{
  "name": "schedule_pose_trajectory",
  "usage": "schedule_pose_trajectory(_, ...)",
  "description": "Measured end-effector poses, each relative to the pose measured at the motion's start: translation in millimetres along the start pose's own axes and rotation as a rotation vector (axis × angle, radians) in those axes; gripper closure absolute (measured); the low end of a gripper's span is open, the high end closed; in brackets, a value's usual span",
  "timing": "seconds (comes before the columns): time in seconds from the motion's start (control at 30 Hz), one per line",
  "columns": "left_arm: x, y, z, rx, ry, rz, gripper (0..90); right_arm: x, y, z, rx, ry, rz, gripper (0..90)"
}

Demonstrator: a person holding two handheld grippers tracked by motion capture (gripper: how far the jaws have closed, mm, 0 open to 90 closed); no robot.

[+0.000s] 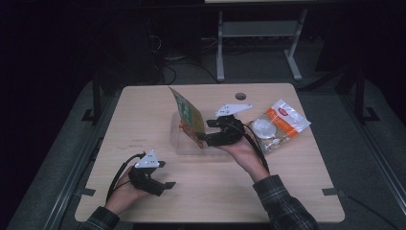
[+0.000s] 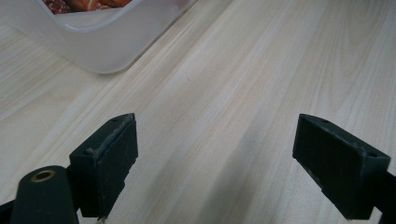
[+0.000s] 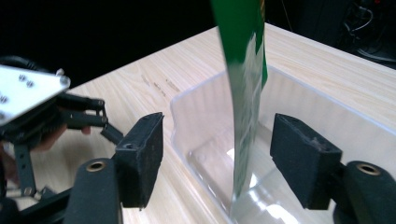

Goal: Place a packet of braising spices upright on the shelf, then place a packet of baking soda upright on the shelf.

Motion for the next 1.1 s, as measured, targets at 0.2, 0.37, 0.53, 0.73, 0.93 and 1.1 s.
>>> schedule_pose_trajectory(0.2, 0.3, 0.4, 0.3, -0.001, -0.002, -0.006, 13.8, -17.7, -16.5, 2.6, -0.017, -0.027, 0.009, 32.1)
schedule_pose_trajectory(0.37, 0.0, 0.2, 0.4, -0.001, 0.006, 0.001, 13.9, -39.3, -27.8, 3.2, -0.007, -0.042, 0.034, 31.7)
schedule_pose_trajectory(0.53, 0.3, 1.1, -1.0, -0.008, -0.002, -0.003, 13.9, -58.7, -40.1, 4.8, -0.01, -0.074, 0.049, 32.0)
schedule_pose_trajectory(0.73, 0.2, 1.5, -1.0, -0.007, 0.009, 0.003, 14.0, -81.2, -52.8, 0.8, -0.038, -0.075, 0.078, 32.9)
schedule_pose_trajectory(0.93, 0.0, 1.9, -1.5, -0.01, 0.016, 0.005, 14.1, -100.4, -68.1, -28.6, -0.095, -0.026, 0.095, 35.5)
schedule_pose_trajectory(1.1, 0.0, 2.7, -1.0, -0.017, 0.018, 0.014, 14.1, -114.8, -78.5, -74.5, -0.194, 0.057, 0.117, 44.6)
Point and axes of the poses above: each handheld gripper's, and its own axes: y roughly forward along the jaws, x roughly out of its top, z roughly to its left, the point moved 7 cm from there along y, roughly forward along the jaws, and after that the axes turned 9 degrees about z, right-handed, at the moved point
